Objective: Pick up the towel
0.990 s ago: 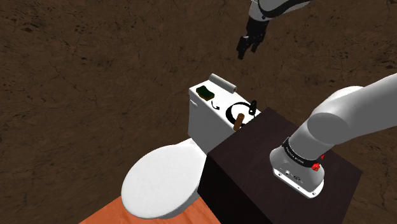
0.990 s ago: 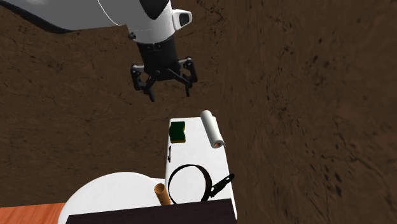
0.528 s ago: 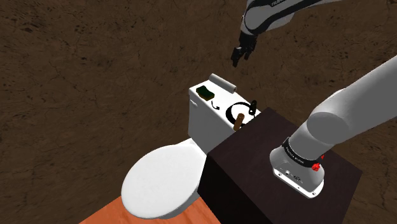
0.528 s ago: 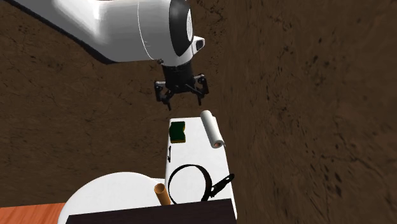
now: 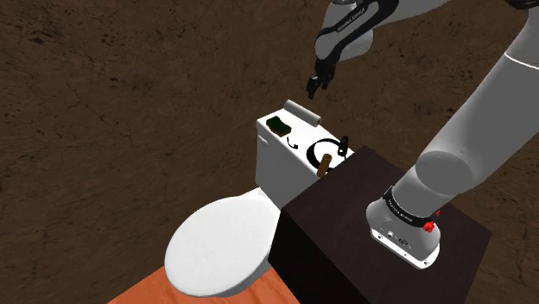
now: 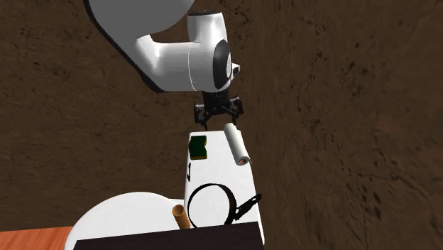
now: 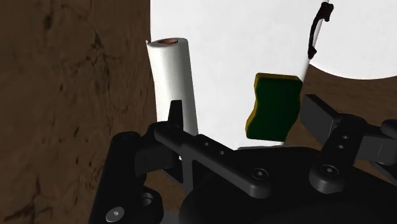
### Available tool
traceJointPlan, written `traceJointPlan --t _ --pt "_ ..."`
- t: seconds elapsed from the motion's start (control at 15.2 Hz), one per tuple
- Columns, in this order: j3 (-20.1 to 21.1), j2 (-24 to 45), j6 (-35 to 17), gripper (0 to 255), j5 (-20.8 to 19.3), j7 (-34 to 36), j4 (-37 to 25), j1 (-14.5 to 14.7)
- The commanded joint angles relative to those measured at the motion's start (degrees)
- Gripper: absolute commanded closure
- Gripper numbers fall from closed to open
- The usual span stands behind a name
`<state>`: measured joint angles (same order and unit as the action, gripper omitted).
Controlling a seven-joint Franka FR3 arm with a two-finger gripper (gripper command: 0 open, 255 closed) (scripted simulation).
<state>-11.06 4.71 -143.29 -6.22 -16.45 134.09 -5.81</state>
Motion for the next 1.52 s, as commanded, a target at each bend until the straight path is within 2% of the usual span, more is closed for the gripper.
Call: traceJointPlan --t 0.0,0.46,0.92,1.45 --pt "-0.19 4.34 -2.22 0 1.1 -1.98 -2.13 -0.63" --pt "1.22 20.35 -7.17 0 4.84 -7.86 -13.13 -4.04" --pt "3.22 36.22 -8.3 0 6.4 -11.74 -27.92 -7.8" --pt "3.87 41.5 -11.44 0 6.48 -11.5 -30.07 -8.41"
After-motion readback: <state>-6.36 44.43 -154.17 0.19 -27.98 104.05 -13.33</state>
